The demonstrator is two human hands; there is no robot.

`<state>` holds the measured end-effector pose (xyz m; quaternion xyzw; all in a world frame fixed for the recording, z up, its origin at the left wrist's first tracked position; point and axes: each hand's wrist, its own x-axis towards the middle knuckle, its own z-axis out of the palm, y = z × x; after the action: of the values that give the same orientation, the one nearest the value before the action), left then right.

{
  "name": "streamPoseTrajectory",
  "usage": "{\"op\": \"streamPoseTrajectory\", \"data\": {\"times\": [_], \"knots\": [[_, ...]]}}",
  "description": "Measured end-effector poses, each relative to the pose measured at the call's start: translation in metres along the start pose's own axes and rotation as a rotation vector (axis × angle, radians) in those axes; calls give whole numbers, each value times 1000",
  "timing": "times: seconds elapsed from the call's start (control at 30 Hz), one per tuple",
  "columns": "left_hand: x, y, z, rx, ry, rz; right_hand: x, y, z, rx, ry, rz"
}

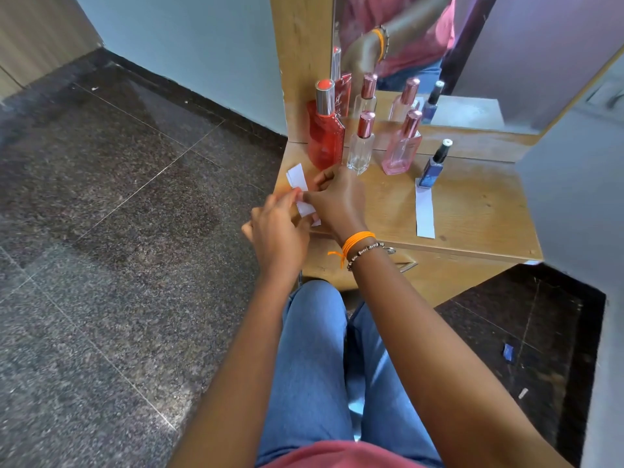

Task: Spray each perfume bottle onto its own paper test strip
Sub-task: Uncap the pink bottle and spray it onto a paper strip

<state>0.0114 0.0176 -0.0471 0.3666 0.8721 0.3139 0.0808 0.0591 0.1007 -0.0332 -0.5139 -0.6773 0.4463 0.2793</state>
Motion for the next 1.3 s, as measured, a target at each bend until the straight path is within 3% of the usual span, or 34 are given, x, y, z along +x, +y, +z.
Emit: {"op": "streamPoseTrajectory", "data": {"times": [0.7,0.87,1.03,1.3], "knots": [[1,-2,1,10,-4,3,7,3,-16,-9,-14,4],[0,3,-2,11,7,18,-4,15,-41,-24,55,-11],[-10,22,3,-28,76,115,-15,32,-62,-258,199,-16],[-16,44,19,-65,-45,210,-19,43,-69,-585,269,-84]]}}
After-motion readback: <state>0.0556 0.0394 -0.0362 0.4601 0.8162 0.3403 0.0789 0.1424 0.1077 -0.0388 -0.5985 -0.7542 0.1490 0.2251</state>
